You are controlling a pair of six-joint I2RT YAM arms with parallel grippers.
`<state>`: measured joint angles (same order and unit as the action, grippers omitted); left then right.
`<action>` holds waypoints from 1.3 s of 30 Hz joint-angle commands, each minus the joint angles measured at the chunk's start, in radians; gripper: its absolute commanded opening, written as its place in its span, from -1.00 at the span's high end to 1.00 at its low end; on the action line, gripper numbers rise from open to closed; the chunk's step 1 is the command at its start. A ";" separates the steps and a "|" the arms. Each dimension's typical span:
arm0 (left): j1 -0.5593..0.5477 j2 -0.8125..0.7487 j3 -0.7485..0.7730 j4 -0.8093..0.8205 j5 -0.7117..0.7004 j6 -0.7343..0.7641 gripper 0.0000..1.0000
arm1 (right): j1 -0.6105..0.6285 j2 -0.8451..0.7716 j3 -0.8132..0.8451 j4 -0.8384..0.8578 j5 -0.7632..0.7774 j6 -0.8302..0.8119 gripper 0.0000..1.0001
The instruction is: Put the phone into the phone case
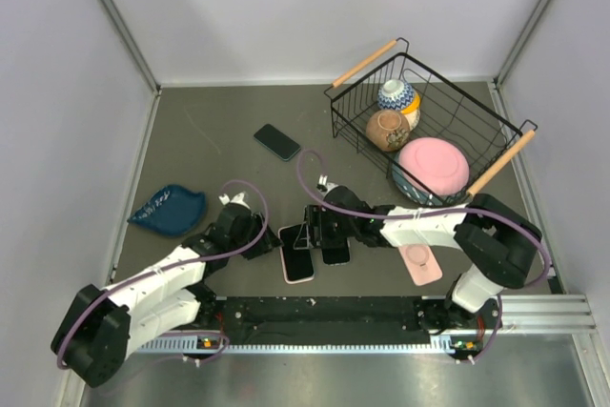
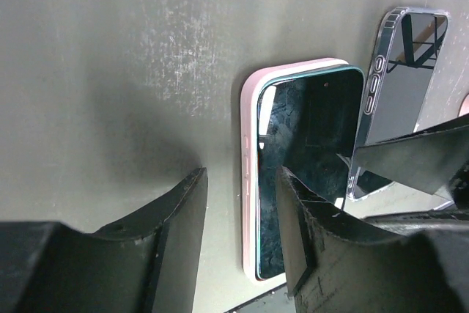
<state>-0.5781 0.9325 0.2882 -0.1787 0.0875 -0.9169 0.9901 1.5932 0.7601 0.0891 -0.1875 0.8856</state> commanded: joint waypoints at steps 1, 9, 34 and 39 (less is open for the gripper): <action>0.007 0.014 0.020 0.024 -0.002 0.015 0.06 | 0.024 0.022 -0.010 0.040 0.043 -0.002 -0.33; 0.009 0.052 0.019 0.062 0.032 0.016 0.10 | 0.033 0.068 -0.041 0.186 -0.038 0.045 -0.40; 0.012 0.074 0.006 0.073 0.205 0.033 0.43 | -0.051 0.074 -0.208 0.767 -0.230 0.254 -0.26; 0.014 0.091 0.025 0.059 0.235 0.042 0.52 | -0.056 0.076 -0.223 0.799 -0.225 0.268 -0.27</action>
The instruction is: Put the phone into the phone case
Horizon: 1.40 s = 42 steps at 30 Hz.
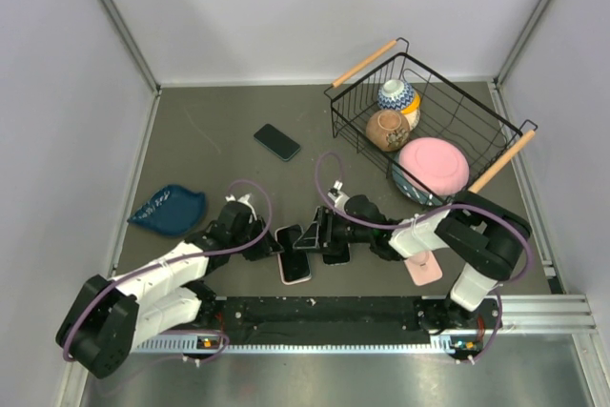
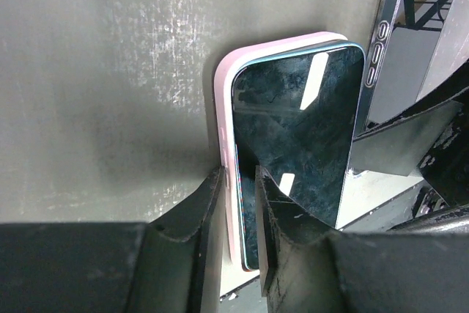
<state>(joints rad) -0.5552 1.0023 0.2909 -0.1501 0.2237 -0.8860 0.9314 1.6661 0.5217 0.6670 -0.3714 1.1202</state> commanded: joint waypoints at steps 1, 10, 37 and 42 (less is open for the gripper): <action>-0.009 0.019 0.024 0.030 0.108 0.009 0.53 | 0.000 0.004 0.014 0.227 -0.043 0.038 -0.27; -0.008 -0.043 -0.001 0.038 0.184 -0.031 0.65 | -0.014 0.027 -0.022 0.322 -0.060 0.079 -0.28; 0.012 -0.054 0.017 -0.072 0.077 0.045 0.84 | -0.017 -0.061 0.004 -0.006 0.031 -0.045 -0.25; 0.012 -0.027 0.044 -0.094 0.077 0.065 0.84 | -0.017 -0.135 0.044 -0.196 0.087 -0.106 -0.26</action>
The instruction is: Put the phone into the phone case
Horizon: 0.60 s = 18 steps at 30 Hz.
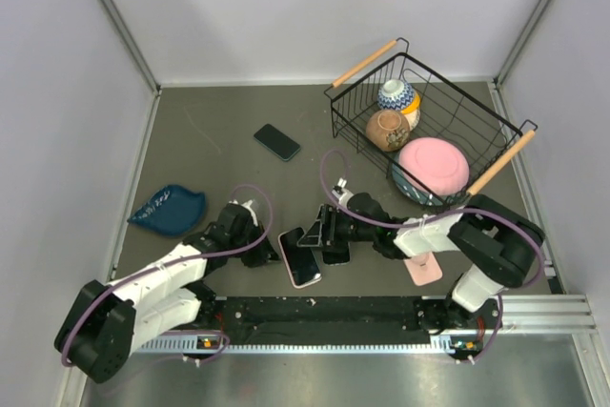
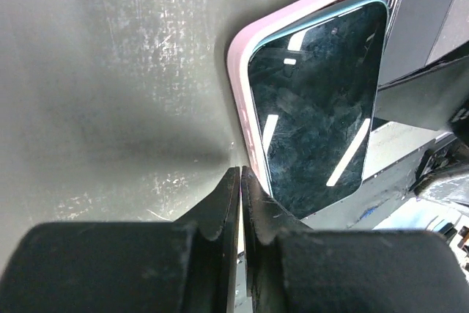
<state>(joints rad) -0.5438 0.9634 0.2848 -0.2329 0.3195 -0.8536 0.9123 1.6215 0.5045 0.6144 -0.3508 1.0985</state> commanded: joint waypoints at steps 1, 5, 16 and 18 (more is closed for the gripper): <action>0.001 0.012 0.051 -0.013 -0.022 0.033 0.83 | 0.002 -0.103 0.069 -0.177 0.073 -0.115 -0.27; 0.001 0.012 0.062 -0.019 -0.023 0.030 0.78 | 0.007 -0.143 0.131 -0.338 0.121 -0.178 -0.28; 0.001 0.006 0.099 -0.025 -0.066 0.014 0.31 | 0.071 -0.065 0.170 -0.370 0.159 -0.192 -0.30; 0.001 0.024 0.100 -0.026 -0.085 0.024 0.29 | 0.076 -0.051 0.174 -0.370 0.158 -0.193 -0.30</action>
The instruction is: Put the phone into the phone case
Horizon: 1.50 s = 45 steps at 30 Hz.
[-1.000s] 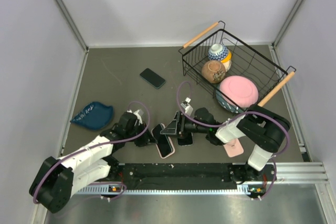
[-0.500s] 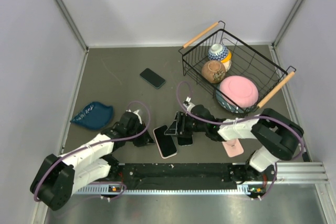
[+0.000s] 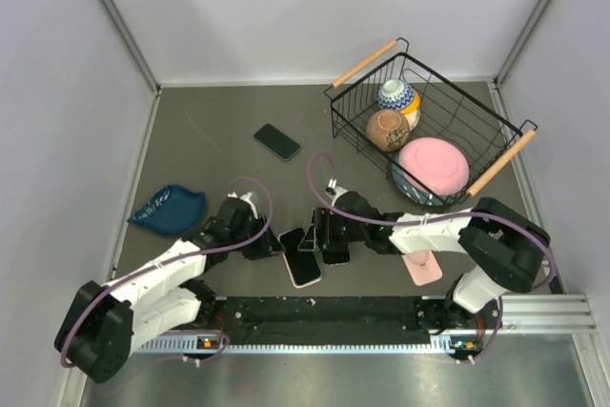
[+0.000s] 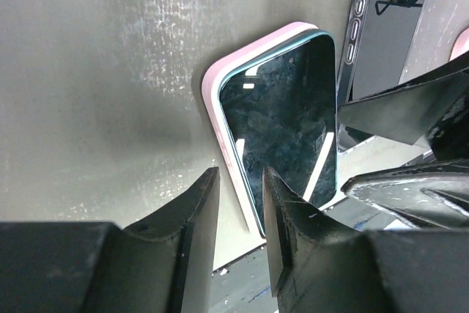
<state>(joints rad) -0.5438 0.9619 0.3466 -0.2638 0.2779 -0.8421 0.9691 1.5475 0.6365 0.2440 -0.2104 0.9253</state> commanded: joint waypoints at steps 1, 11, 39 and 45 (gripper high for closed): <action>0.001 0.046 0.040 0.003 -0.049 0.015 0.29 | 0.023 0.028 0.051 -0.015 0.019 -0.022 -0.30; 0.001 0.093 -0.021 0.086 0.009 -0.012 0.37 | 0.051 0.071 0.052 0.035 -0.004 0.021 -0.32; 0.001 0.026 -0.106 0.133 0.136 -0.048 0.55 | -0.021 0.125 -0.155 0.721 -0.221 0.208 -0.12; 0.002 0.018 -0.110 0.132 0.127 -0.048 0.55 | -0.021 0.138 -0.150 0.736 -0.239 0.213 0.18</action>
<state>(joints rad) -0.5343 0.9836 0.2581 -0.1574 0.3740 -0.8845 0.9394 1.6855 0.4690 0.8005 -0.3866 1.1133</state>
